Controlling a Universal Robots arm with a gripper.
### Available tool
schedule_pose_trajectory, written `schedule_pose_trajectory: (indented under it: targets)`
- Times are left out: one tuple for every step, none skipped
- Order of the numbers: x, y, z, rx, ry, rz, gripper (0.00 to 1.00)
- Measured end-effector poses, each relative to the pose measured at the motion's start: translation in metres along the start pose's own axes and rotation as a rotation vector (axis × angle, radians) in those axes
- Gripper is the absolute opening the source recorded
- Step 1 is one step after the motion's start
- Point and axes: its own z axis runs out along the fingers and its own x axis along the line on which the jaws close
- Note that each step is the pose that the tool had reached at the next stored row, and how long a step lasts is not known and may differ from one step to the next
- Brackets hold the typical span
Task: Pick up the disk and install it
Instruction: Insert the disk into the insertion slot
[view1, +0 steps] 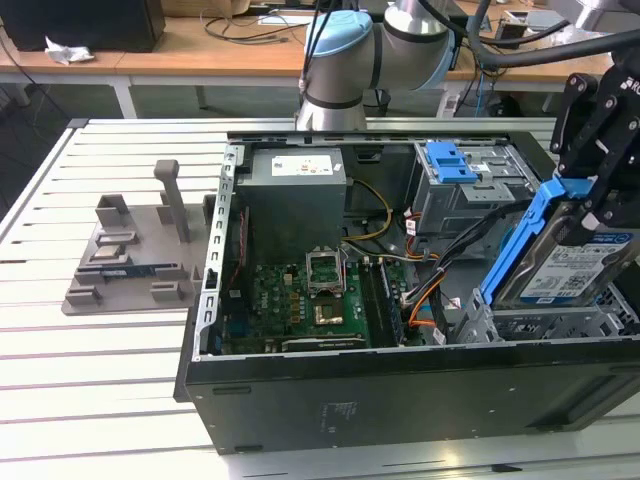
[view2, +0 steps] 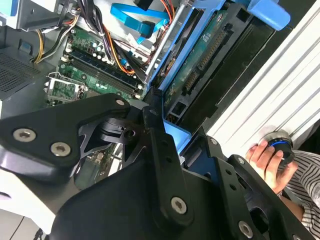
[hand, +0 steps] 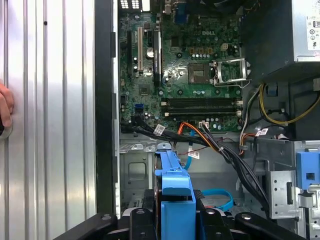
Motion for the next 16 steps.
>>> schedule_pose_trajectory:
  targets:
    - [0.0,0.0,0.0009,0.0,-0.0001,0.0,0.37]
    - [0.0,-0.0001,0.0021,0.0,0.0,0.0,0.37]
    - [0.0001,-0.0001,0.0029,0.0,0.0,0.0,0.37]
    - [0.0001,-0.0002,0.0036,0.0,0.0,0.0,0.37]
    - [0.0001,-0.0002,0.0043,0.0,0.0,0.0,0.37]
    - [0.0001,-0.0003,0.0053,0.0,0.0001,0.0,0.37]
    - [0.0001,-0.0003,0.0064,0.0,-0.0001,0.0,0.37]
    - [0.0002,-0.0004,0.0077,0.0,0.0,0.0,0.37]
    - [0.0002,-0.0005,0.0105,-0.0003,0.0,0.0,0.37]
    - [0.0002,-0.0006,0.0122,-0.0004,-0.0001,0.0,0.37]
    - [0.0003,-0.0007,0.0139,-0.0004,0.0,0.0,0.37]
    - [0.0003,-0.0008,0.0157,-0.0004,0.0,0.0,0.37]
    - [0.0003,-0.0008,0.017,-0.0005,0.0,0.0,0.37]
    - [0.0004,-0.001,0.0196,-0.0006,0.0001,0.0,0.37]
    - [0.0004,-0.001,0.021,-0.0006,0.0001,0.0,0.37]
    - [0.0004,-0.0012,0.0232,-0.0008,0.0001,0.0,0.37]
